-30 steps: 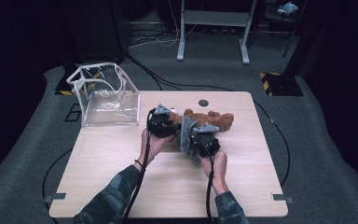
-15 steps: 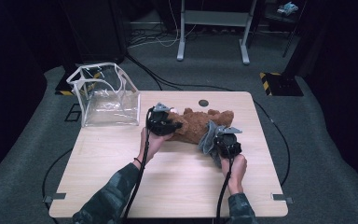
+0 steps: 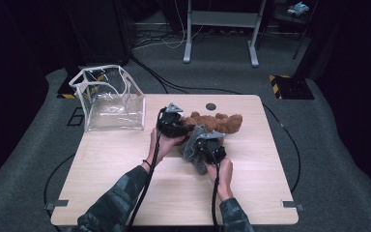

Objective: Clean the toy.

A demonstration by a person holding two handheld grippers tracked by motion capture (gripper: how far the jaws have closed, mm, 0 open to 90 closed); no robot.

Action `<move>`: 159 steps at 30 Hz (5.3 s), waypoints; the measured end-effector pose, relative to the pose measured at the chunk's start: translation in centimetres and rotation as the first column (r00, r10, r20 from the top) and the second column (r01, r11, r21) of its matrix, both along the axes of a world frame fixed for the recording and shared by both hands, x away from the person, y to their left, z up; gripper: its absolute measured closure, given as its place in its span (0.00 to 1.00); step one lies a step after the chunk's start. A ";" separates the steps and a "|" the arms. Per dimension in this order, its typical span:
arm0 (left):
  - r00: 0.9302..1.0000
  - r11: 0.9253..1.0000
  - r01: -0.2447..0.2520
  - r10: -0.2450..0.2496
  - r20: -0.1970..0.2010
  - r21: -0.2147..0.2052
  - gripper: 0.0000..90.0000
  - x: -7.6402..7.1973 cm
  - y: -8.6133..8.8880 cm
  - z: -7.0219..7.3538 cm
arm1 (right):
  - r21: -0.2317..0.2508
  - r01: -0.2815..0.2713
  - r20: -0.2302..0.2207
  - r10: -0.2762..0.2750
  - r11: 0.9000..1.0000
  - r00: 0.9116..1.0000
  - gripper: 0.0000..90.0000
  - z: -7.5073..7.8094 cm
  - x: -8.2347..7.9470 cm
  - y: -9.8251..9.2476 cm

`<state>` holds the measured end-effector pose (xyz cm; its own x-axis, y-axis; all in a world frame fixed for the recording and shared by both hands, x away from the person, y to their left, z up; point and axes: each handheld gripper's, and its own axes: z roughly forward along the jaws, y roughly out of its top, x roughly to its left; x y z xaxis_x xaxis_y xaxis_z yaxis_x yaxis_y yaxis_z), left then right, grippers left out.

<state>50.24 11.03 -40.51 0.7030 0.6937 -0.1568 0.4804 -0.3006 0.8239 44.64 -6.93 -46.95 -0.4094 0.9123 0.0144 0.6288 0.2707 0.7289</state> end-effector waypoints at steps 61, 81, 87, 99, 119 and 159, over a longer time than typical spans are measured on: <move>0.988 0.988 -0.155 0.155 -0.026 0.012 0.82 0.2 7.7 -4.1 | -0.154 -0.159 0.089 0.174 0.975 0.981 0.85 2.4 -3.2 6.0; 0.989 0.989 -0.144 0.145 -0.012 0.023 0.84 0.4 7.8 -4.1 | -0.099 0.039 0.148 -0.024 0.994 0.989 0.86 5.8 1.9 3.0; 0.990 0.990 -0.141 0.141 -0.014 0.026 0.84 0.4 7.9 -4.1 | -0.077 0.152 0.163 -0.138 0.985 0.977 0.85 6.6 2.2 -0.9; 0.989 0.989 -0.145 0.146 -0.016 0.031 0.84 0.4 7.8 -4.2 | -0.125 -0.031 0.181 0.053 0.992 0.982 0.85 6.7 -0.2 3.4; 0.989 0.989 -0.145 0.145 -0.011 0.043 0.84 0.5 7.8 -4.2 | -0.057 0.061 0.163 -0.051 0.997 0.985 0.85 7.7 1.2 0.1; 0.988 0.989 -0.147 0.147 -0.047 0.002 0.84 0.7 8.2 -4.5 | -0.066 -0.132 -0.112 0.124 0.989 0.986 0.84 -0.7 2.6 6.0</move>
<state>50.92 19.23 -45.00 0.5850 0.7888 -0.1887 0.5578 -0.2224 0.7996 47.26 -0.92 -47.60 -0.5224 0.8527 0.0004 0.6593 0.4036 0.6344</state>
